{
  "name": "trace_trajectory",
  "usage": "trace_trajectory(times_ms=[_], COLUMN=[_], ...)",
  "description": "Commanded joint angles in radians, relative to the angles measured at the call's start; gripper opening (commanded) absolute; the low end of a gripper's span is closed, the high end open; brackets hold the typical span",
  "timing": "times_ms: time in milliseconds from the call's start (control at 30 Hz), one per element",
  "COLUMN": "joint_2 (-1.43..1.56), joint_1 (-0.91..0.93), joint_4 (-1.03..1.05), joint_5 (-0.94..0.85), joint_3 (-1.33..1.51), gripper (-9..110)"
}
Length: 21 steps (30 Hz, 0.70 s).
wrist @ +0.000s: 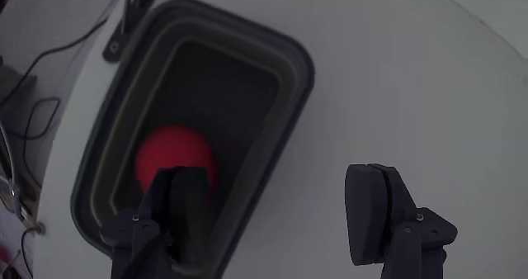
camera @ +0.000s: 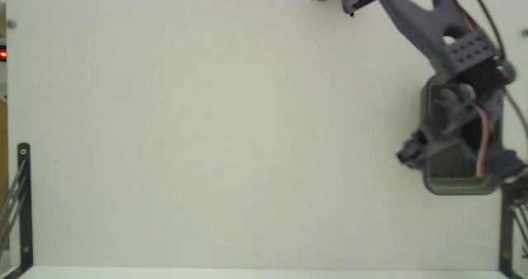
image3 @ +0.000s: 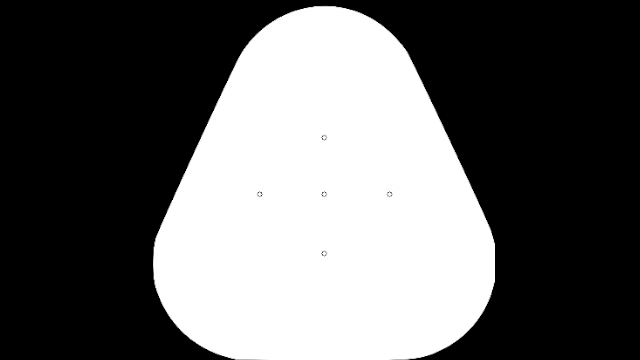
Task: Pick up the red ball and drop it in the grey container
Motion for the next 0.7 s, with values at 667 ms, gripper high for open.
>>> trace_trajectory(times_ms=[667], joint_2=[0.399], joint_1=[0.248], joint_4=[-0.005], joint_5=[0.003], joint_3=[0.316], gripper=[110])
